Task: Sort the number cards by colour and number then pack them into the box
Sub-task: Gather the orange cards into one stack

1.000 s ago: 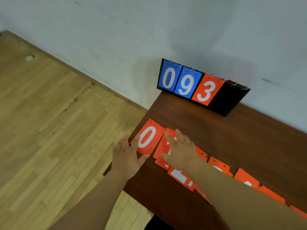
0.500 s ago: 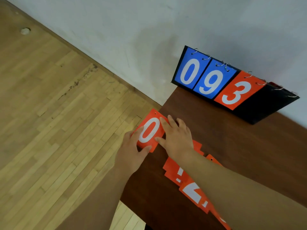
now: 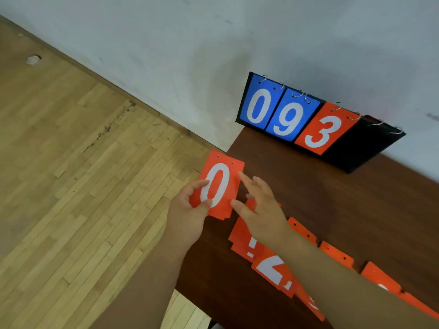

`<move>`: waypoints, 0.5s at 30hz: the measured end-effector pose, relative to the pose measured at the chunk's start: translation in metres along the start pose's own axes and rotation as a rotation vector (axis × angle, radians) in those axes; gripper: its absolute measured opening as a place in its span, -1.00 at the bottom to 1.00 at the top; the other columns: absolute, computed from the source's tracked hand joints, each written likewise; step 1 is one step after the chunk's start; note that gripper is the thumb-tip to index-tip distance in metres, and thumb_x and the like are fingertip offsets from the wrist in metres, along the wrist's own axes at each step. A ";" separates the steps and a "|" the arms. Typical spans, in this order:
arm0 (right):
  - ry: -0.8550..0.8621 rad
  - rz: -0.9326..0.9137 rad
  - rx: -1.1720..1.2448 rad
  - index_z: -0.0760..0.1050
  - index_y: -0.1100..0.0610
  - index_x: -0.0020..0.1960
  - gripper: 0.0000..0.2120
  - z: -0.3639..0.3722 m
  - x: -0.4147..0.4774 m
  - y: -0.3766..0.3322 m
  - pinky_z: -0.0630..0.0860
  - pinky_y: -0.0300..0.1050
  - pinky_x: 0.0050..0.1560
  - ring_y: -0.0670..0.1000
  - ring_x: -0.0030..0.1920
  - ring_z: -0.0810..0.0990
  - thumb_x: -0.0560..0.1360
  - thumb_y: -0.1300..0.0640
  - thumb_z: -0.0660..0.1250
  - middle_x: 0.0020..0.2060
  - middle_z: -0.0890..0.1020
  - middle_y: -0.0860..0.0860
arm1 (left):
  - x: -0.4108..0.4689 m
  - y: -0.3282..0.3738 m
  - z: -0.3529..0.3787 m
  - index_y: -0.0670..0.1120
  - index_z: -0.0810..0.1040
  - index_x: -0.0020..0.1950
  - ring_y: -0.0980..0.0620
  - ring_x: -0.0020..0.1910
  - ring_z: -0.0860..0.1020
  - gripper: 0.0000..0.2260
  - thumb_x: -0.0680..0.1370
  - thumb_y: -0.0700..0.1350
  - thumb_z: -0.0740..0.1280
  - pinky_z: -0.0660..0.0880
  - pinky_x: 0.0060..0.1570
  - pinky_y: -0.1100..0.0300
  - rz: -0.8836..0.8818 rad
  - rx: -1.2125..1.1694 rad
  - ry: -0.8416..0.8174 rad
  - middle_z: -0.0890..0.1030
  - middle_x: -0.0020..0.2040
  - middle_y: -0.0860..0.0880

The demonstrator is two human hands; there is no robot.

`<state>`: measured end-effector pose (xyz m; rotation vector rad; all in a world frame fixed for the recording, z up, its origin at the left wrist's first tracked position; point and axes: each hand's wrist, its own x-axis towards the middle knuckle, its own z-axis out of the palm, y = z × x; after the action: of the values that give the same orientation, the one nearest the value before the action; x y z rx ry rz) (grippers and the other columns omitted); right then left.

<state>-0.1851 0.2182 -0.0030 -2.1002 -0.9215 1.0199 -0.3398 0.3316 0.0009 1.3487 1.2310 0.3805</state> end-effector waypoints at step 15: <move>0.157 0.389 0.019 -0.21 -0.19 0.62 -0.09 -0.073 -0.136 0.069 0.54 0.00 0.30 0.05 0.33 0.57 0.58 0.16 0.38 0.47 0.45 0.02 | -0.057 -0.026 0.101 0.05 0.16 0.53 -0.16 0.42 0.32 -0.27 0.50 0.20 0.45 0.45 0.29 -0.08 0.047 1.041 -0.109 0.29 0.43 -0.10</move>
<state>-0.1653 0.0548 0.0359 -2.3578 -0.4324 1.0252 -0.2892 0.2263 -0.0206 2.2304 1.3508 -0.3764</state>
